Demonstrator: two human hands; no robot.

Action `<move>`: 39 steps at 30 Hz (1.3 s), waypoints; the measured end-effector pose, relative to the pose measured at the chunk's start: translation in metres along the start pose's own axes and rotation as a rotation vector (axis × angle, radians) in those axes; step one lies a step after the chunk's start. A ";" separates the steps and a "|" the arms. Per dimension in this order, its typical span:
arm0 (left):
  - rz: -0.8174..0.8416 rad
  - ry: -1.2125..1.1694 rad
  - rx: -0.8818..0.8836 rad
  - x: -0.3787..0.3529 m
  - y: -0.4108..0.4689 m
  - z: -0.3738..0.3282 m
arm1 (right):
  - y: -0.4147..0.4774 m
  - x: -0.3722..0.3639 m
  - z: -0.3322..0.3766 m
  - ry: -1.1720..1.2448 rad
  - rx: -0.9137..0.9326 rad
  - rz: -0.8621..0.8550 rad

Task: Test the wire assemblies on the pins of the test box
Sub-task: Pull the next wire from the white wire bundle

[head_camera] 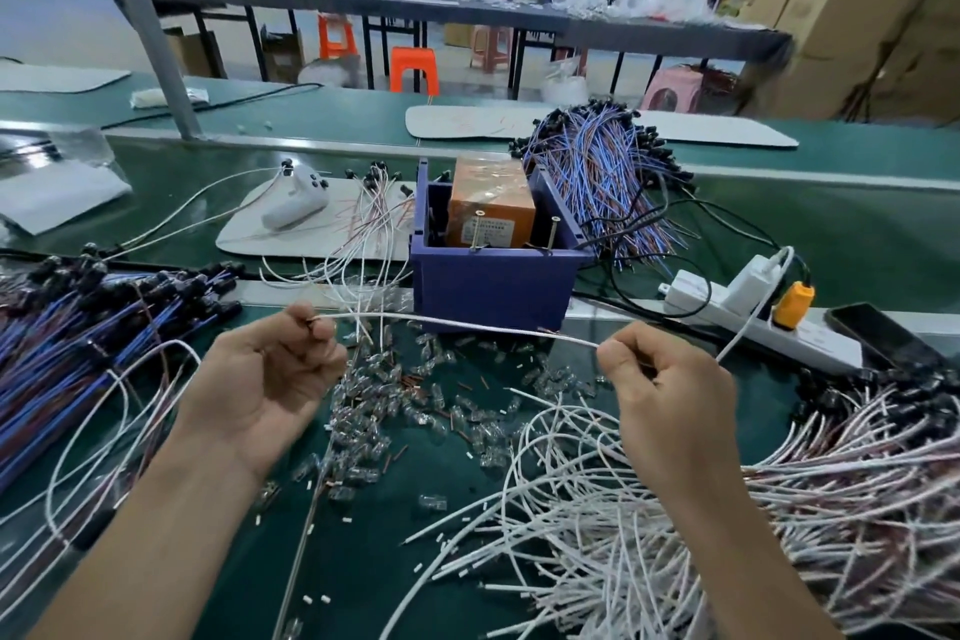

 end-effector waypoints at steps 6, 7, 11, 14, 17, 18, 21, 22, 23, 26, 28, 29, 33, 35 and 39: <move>-0.070 0.070 -0.110 -0.005 -0.002 -0.001 | 0.000 -0.001 -0.003 0.018 -0.006 -0.014; -0.066 0.078 -0.120 -0.004 -0.002 -0.002 | 0.000 -0.001 -0.002 0.025 -0.005 -0.018; -0.074 0.129 -0.078 0.001 0.000 -0.003 | 0.001 -0.002 -0.003 0.065 -0.008 -0.001; -0.134 0.091 -0.045 0.011 0.004 -0.004 | 0.002 -0.003 -0.005 0.096 -0.018 0.037; -0.203 0.096 -0.070 0.019 0.007 -0.008 | 0.002 -0.003 -0.005 0.122 -0.007 0.041; -0.222 0.108 -0.080 0.021 0.008 -0.008 | 0.002 -0.003 -0.004 0.132 -0.005 0.044; -0.275 0.100 -0.091 0.019 0.007 -0.006 | 0.001 -0.005 -0.002 0.154 0.004 0.055; -0.292 0.085 -0.096 0.018 0.007 -0.005 | 0.000 -0.007 0.000 0.159 0.008 0.061; -0.307 0.068 -0.108 0.017 0.006 -0.005 | -0.001 -0.008 0.001 0.164 0.012 0.069; -0.332 0.059 -0.179 0.019 0.004 -0.012 | -0.001 -0.008 0.001 0.184 0.005 0.062; -0.312 0.143 -0.229 0.021 0.004 -0.020 | 0.001 -0.004 0.000 0.179 0.006 0.034; -0.294 0.198 -0.250 0.021 0.004 -0.024 | 0.002 -0.003 0.000 0.163 0.014 0.020; -0.236 0.539 -0.389 0.015 -0.005 -0.025 | -0.002 -0.002 0.003 0.123 0.045 -0.001; -0.163 0.722 -0.477 0.002 -0.013 -0.021 | -0.003 -0.002 0.004 0.135 0.047 -0.001; -0.014 1.066 -0.446 -0.019 -0.020 0.001 | -0.003 -0.001 0.009 0.145 0.105 -0.025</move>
Point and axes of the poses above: each hand's wrist, its own y-axis towards the middle knuckle, its own x-axis out of the back of the hand, z = x × y, the point moved 5 cm from there along y, towards the middle knuckle, and after that the axes turned 3 degrees about -z, right-handed, at the moved point
